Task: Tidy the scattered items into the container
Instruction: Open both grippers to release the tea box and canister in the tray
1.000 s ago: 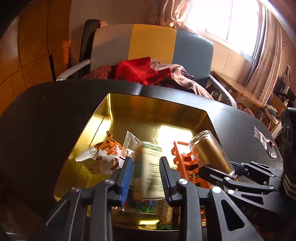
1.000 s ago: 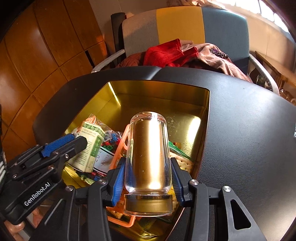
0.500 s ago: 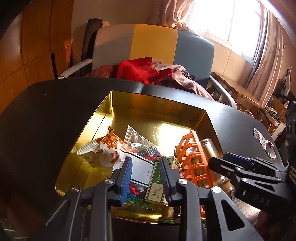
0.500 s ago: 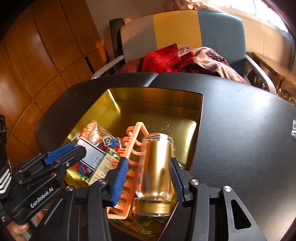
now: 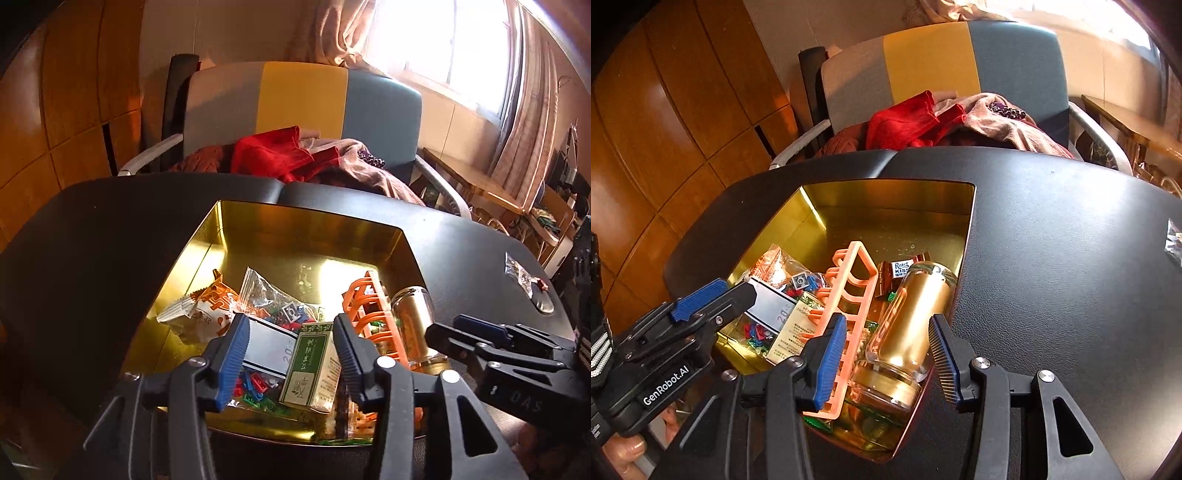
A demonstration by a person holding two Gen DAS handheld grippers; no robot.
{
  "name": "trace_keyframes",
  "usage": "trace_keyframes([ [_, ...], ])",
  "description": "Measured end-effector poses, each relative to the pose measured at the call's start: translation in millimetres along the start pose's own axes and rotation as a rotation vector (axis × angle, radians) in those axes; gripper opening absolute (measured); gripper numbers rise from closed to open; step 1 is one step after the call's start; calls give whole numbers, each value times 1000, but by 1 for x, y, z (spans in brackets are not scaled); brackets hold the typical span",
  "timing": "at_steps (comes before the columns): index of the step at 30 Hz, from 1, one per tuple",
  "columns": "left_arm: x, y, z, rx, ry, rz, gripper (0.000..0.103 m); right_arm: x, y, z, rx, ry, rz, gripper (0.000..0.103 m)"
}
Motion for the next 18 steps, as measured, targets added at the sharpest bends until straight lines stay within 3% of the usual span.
trace_keyframes([
  [12,-24,5,-6,-14,39,56,58,-34,-7,-30,-51,-58,73,48],
  [18,-57,7,-10,-16,-10,88,58,-76,-23,-47,-60,-118,158,48],
])
Point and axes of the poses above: each gripper's, at about its wrist camera, not at the fingertips, and z roughly the way its jaws point, x to its left, y to its top, the point moved 9 cm from there along z, roughly the way its jaws point, and after that the axes turned 15 degrees about -z, right-handed, at the moved point
